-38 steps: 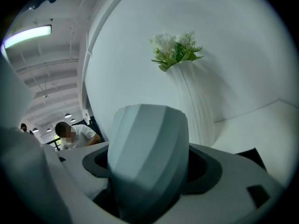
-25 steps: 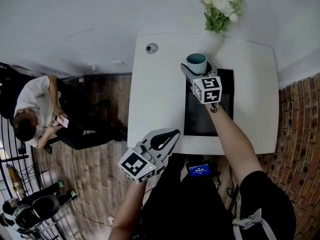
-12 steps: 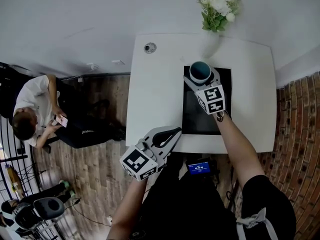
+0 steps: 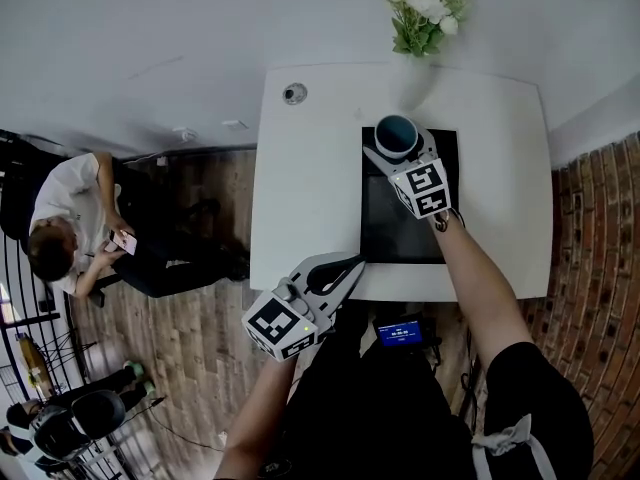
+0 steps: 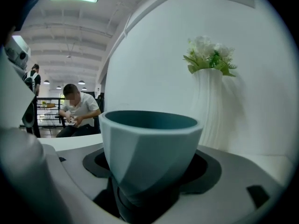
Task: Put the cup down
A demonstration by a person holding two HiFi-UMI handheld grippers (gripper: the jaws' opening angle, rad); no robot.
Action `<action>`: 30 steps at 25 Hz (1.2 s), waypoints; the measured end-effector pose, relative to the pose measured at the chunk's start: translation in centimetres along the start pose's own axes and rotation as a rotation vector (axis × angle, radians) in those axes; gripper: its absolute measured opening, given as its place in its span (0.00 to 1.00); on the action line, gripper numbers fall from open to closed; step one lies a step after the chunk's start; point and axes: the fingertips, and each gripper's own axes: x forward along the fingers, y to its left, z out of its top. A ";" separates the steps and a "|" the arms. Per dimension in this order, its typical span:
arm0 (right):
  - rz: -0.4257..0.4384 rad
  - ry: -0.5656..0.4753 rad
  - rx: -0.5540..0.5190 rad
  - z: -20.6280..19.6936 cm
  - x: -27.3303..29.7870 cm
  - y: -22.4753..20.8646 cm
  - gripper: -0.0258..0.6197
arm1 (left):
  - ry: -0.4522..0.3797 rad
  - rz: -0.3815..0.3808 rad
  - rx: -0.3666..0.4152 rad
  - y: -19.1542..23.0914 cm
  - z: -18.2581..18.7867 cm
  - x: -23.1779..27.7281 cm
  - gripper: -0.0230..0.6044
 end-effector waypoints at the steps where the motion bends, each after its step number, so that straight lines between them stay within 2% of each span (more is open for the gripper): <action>1: -0.002 0.006 0.021 -0.2 -0.1 0.0 0.66 | 0.002 0.001 0.000 -0.1 -0.1 0.0 0.05; 7: 0.008 0.108 0.095 -2.0 -0.4 0.0 0.66 | -0.001 -0.004 0.007 -0.4 0.1 0.4 0.05; 13: -0.002 0.162 0.239 -3.9 -5.2 1.2 0.67 | -0.005 0.005 -0.008 -0.6 -0.5 -0.2 0.05; 17: -0.001 0.138 0.380 -4.5 -9.6 2.4 0.67 | -0.014 0.011 -0.032 -0.7 -1.2 -0.6 0.05; 20: 0.024 0.058 0.467 -3.1 -12.6 3.5 0.65 | -0.011 0.006 -0.029 -0.8 -1.5 -0.6 0.05; 25: 0.065 -0.106 0.584 0.8 -17.2 4.2 0.41 | -0.024 -0.013 -0.005 -1.5 -1.2 -0.1 0.05; 27: 0.084 -0.144 0.609 1.9 -19.1 4.8 0.36 | -0.038 -0.016 -0.010 -1.8 -0.9 0.0 0.05; 30: 0.075 -0.173 0.613 3.1 -21.9 5.1 0.17 | -0.069 -0.011 -0.028 -1.8 -0.3 -0.1 0.05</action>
